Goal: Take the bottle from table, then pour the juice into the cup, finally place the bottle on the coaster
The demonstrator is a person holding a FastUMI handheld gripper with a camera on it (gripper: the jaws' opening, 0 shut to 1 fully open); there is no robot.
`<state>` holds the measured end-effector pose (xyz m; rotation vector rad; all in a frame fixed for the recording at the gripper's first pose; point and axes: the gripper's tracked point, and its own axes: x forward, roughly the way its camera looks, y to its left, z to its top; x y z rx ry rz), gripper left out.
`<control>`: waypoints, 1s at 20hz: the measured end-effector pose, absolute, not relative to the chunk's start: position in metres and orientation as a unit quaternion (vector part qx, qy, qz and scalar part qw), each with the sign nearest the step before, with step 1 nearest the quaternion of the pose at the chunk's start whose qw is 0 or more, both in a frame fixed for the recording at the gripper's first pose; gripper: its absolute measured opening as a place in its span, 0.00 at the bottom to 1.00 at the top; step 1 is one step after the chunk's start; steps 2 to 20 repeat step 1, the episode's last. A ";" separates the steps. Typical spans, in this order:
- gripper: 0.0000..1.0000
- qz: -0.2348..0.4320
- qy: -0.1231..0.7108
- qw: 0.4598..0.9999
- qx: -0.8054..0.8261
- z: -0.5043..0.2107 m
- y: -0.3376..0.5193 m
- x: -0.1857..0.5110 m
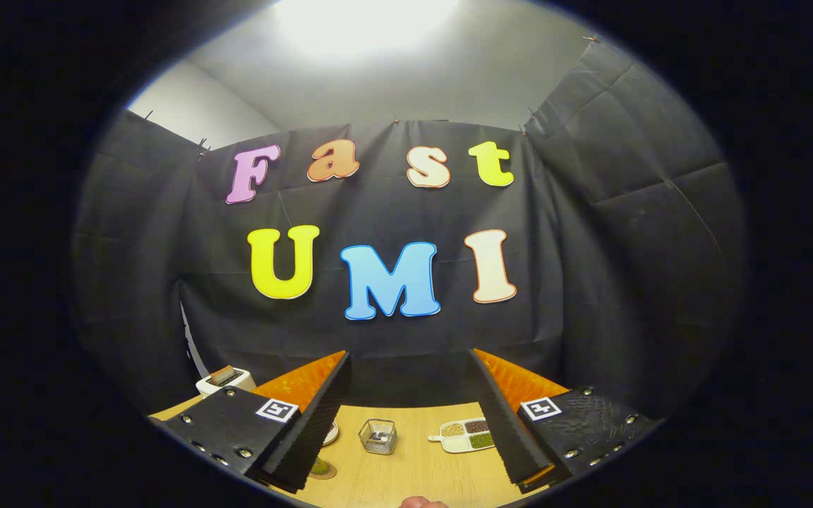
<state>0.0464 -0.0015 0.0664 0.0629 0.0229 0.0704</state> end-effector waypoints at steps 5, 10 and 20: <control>0.99 0.038 0.013 0.999 0.030 0.062 -0.005 0.046; 0.99 0.038 0.013 0.999 0.030 0.062 -0.005 0.046; 0.99 0.038 0.013 0.999 0.030 0.062 -0.005 0.046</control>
